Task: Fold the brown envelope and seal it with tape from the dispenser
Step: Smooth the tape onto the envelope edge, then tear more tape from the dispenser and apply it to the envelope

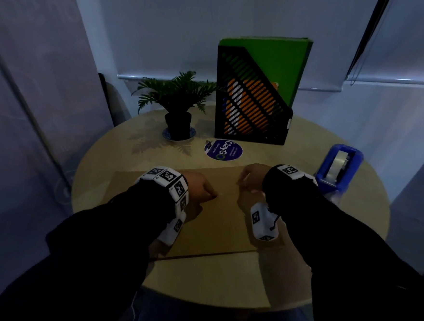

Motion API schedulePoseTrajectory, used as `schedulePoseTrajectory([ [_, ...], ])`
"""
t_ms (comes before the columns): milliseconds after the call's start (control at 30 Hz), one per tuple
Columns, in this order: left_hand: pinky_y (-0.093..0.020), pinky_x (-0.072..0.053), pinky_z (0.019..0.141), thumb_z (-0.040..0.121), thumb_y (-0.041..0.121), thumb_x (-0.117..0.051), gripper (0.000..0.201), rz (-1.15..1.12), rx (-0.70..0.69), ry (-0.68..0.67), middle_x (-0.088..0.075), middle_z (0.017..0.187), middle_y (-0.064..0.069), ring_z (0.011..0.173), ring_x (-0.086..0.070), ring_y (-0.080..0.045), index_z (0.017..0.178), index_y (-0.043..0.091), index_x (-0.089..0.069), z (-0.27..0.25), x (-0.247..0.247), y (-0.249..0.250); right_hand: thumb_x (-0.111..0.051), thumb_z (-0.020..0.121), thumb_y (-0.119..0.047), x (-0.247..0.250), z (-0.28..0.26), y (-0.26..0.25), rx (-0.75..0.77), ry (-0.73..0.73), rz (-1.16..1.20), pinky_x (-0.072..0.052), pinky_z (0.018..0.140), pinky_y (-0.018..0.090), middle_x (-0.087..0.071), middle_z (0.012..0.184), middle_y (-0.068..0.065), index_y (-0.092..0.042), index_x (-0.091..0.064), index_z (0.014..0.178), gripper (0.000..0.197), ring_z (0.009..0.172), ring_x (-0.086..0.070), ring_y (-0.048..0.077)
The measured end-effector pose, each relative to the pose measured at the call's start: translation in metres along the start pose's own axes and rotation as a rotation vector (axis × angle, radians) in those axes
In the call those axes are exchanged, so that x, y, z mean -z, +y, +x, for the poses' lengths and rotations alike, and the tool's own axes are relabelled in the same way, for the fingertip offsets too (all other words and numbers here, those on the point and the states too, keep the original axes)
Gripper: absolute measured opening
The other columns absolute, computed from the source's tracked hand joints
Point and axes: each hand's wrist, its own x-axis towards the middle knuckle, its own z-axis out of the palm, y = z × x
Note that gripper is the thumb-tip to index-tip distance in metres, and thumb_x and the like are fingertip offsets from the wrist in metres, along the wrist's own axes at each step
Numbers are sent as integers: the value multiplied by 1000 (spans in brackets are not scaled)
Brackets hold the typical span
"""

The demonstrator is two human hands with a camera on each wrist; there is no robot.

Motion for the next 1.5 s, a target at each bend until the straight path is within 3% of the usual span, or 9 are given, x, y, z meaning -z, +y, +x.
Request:
schedulePoseTrajectory([
  [67,-32,-34,110,100,23,-40,38,-14,14,48,-47,146,2,131,-46,-20,135,22,-54,-2,2,1,-49,99,-14,1,-9,3,37,56,-69,-45,101,37,-57,131,13,-6,-54,131,33,111,-57,28],
  [133,-34,-32,111,99,20,-41,40,-46,40,99,-41,150,-3,135,-41,-23,138,22,-50,-5,6,6,-40,99,-3,4,-17,10,72,124,-74,-44,97,35,-49,140,11,-11,-50,133,36,124,-52,28],
  [267,-34,-31,110,98,14,-40,42,-108,-13,260,-36,152,-6,137,-38,-24,139,21,-48,-15,19,20,-40,100,-13,16,-36,26,159,323,85,-41,88,30,-54,134,9,-13,-49,130,32,118,-54,26],
  [400,-33,-40,103,96,17,-43,39,-229,-116,469,-47,144,-2,130,-47,-22,132,25,-55,-14,28,44,-44,99,-19,29,-60,43,261,595,202,-36,81,23,-58,126,8,-9,-52,126,30,111,-56,25],
  [733,-33,-44,99,98,39,-42,40,-455,-342,477,-59,133,-2,119,-56,-19,129,20,-59,11,13,125,-40,94,-7,55,-67,112,220,1006,307,-35,91,29,-59,113,21,2,-63,105,27,109,-53,34],
  [1000,-23,-39,91,99,24,-46,34,-724,-417,464,-63,127,-6,117,-57,-19,127,11,-60,24,4,173,-38,101,-19,71,-52,166,41,951,192,-36,100,36,-57,122,24,2,-61,114,34,116,-51,37],
  [1133,-29,-44,88,98,26,-47,31,-784,-410,448,-69,113,-10,107,-62,-23,114,8,-67,31,2,184,-34,102,-33,70,-44,177,6,820,184,-36,99,36,-56,123,23,1,-59,114,43,117,-51,35],
  [1367,-25,-40,78,98,24,-47,29,-785,-388,405,-68,106,-12,92,-59,-17,110,5,-67,39,0,188,-29,93,-64,67,-36,179,-90,719,129,-40,100,37,-50,135,16,-1,-57,116,73,118,-53,31],
  [1500,-29,-42,81,99,26,-46,30,-806,-350,329,-65,109,-11,95,-55,-16,112,6,-65,41,3,187,-23,87,-73,67,-37,176,-127,715,31,-39,103,41,-49,134,16,-3,-58,113,82,118,-51,34],
])
